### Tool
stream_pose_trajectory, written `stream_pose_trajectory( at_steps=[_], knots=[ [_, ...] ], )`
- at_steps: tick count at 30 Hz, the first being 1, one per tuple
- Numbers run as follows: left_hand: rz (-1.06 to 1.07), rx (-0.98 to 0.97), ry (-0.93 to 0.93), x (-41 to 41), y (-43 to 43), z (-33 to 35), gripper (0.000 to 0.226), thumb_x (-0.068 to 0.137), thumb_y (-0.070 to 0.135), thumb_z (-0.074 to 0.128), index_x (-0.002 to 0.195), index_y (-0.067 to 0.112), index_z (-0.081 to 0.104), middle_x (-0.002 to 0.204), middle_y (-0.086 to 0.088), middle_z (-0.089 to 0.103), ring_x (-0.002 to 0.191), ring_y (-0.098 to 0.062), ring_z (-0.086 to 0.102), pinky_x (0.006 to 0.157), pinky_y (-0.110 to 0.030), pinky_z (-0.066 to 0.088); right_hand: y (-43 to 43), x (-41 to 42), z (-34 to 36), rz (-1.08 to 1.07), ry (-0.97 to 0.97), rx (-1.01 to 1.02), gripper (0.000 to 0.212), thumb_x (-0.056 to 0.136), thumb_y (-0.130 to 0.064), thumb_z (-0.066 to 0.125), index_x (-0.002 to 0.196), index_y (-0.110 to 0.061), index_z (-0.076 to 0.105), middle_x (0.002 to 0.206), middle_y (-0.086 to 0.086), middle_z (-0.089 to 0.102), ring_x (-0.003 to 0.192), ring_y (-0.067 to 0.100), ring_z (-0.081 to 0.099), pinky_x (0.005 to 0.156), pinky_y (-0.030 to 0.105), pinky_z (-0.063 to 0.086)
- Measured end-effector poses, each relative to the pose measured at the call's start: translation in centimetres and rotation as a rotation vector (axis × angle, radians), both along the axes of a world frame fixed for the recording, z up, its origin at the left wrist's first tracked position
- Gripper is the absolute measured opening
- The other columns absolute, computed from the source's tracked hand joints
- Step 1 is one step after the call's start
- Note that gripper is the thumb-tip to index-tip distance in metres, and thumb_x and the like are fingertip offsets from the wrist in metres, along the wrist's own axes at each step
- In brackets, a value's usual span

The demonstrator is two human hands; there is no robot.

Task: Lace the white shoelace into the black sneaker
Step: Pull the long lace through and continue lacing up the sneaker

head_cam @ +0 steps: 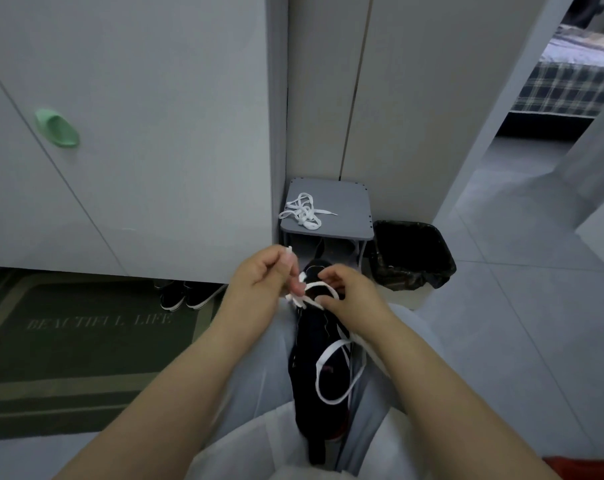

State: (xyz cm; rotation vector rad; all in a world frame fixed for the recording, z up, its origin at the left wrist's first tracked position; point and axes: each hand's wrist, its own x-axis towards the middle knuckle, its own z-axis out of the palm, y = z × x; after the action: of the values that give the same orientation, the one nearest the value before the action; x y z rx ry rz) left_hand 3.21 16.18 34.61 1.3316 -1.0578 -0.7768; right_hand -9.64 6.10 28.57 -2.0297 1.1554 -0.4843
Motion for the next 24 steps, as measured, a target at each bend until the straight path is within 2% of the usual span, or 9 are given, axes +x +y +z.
stream_pose_trajectory(
  at_steps=[3, 6, 8, 11, 13, 15, 18, 22, 24],
  knots=[
    [0.125, -0.124, 0.182, 2.3, 1.3, 2.8, 0.031, 0.097, 0.015, 0.037, 0.068, 0.012, 0.047, 0.046, 0.008, 0.041, 0.052, -0.014, 0.044, 0.056, -0.018, 0.047, -0.5, 0.1, 0.3, 0.010, 0.096, -0.030, 0.013, 0.077, -0.018, 0.073, 0.087, -0.018, 0.065, 0.096, -0.001, 0.060, 0.088, 0.013, 0.059, 0.084, 0.030, 0.049],
    [0.184, -0.159, 0.135, 5.4, 2.2, 4.3, 0.035, 0.100, 0.016, 0.034, 0.067, 0.015, 0.048, 0.049, 0.010, 0.037, 0.047, -0.007, 0.033, 0.047, -0.016, 0.037, -0.5, 0.4, 0.8, 0.033, 0.205, -0.087, 0.012, 0.083, -0.023, 0.067, 0.075, -0.018, 0.059, 0.087, -0.003, 0.055, 0.081, 0.014, 0.053, 0.074, 0.025, 0.043],
    [0.204, 0.029, -0.131, 6.3, 2.1, 3.3, 0.034, 0.099, 0.016, 0.035, 0.069, 0.015, 0.050, 0.054, 0.011, 0.042, 0.051, -0.007, 0.037, 0.048, -0.019, 0.033, -0.6, 0.4, 2.1, 0.031, 0.152, -0.029, 0.015, 0.088, -0.024, 0.060, 0.076, -0.017, 0.055, 0.081, -0.002, 0.061, 0.079, 0.018, 0.058, 0.074, 0.029, 0.045],
    [0.056, 0.404, -0.596, 6.0, 1.3, 0.1, 0.027, 0.098, 0.017, 0.036, 0.085, 0.015, 0.059, 0.083, 0.000, 0.059, 0.081, -0.016, 0.053, 0.059, -0.021, 0.035, -0.5, -0.2, 6.5, 0.041, -0.005, 0.118, 0.017, 0.092, -0.026, 0.054, 0.077, -0.017, 0.053, 0.066, -0.002, 0.061, 0.061, 0.015, 0.058, 0.067, 0.031, 0.048],
    [-0.053, 0.505, -0.735, 5.2, 0.8, -2.1, 0.025, 0.098, 0.016, 0.036, 0.099, 0.013, 0.061, 0.097, 0.001, 0.058, 0.095, -0.018, 0.054, 0.064, -0.022, 0.033, 0.0, -0.8, 10.3, 0.097, 0.017, 0.062, 0.016, 0.089, -0.030, 0.059, 0.079, -0.017, 0.059, 0.063, -0.006, 0.057, 0.054, 0.008, 0.051, 0.058, 0.021, 0.043],
    [-0.152, 0.566, -0.858, 4.0, 0.2, -3.5, 0.027, 0.099, 0.020, 0.035, 0.109, 0.015, 0.060, 0.111, -0.001, 0.054, 0.105, -0.020, 0.051, 0.081, -0.023, 0.035, 0.9, -1.4, 14.1, 0.163, 0.042, -0.025, 0.017, 0.086, -0.034, 0.063, 0.081, -0.017, 0.066, 0.055, -0.014, 0.054, 0.048, -0.004, 0.046, 0.049, 0.007, 0.036],
    [-0.243, 0.653, -1.115, 1.8, -0.4, -4.5, 0.035, 0.098, 0.041, 0.031, 0.119, 0.028, 0.055, 0.125, -0.001, 0.046, 0.117, -0.025, 0.039, 0.090, -0.035, 0.030, 2.5, -1.8, 18.2, 0.268, 0.076, -0.068, 0.023, 0.085, -0.038, 0.062, 0.076, -0.018, 0.069, 0.043, -0.019, 0.048, 0.045, -0.008, 0.046, 0.047, 0.005, 0.032],
    [-0.216, 0.532, -1.314, 0.0, -0.1, -4.4, 0.035, 0.096, 0.046, 0.033, 0.101, 0.023, 0.059, 0.105, 0.005, 0.054, 0.112, -0.020, 0.035, 0.077, -0.031, 0.018, 3.0, -1.8, 19.6, 0.252, 0.069, -0.062, 0.038, 0.083, -0.049, 0.059, 0.066, -0.014, 0.059, 0.040, -0.012, 0.037, 0.038, 0.000, 0.038, 0.040, 0.006, 0.030],
    [-0.196, 0.487, -1.291, -0.1, 0.3, -4.0, 0.031, 0.097, 0.043, 0.034, 0.085, 0.026, 0.056, 0.084, 0.008, 0.047, 0.107, -0.016, 0.035, 0.077, -0.031, 0.015, 2.1, -1.2, 18.4, 0.236, 0.178, -0.123, 0.030, 0.082, -0.047, 0.063, 0.079, -0.017, 0.060, 0.050, -0.015, 0.043, 0.046, -0.002, 0.042, 0.044, 0.011, 0.034]
  ],
)
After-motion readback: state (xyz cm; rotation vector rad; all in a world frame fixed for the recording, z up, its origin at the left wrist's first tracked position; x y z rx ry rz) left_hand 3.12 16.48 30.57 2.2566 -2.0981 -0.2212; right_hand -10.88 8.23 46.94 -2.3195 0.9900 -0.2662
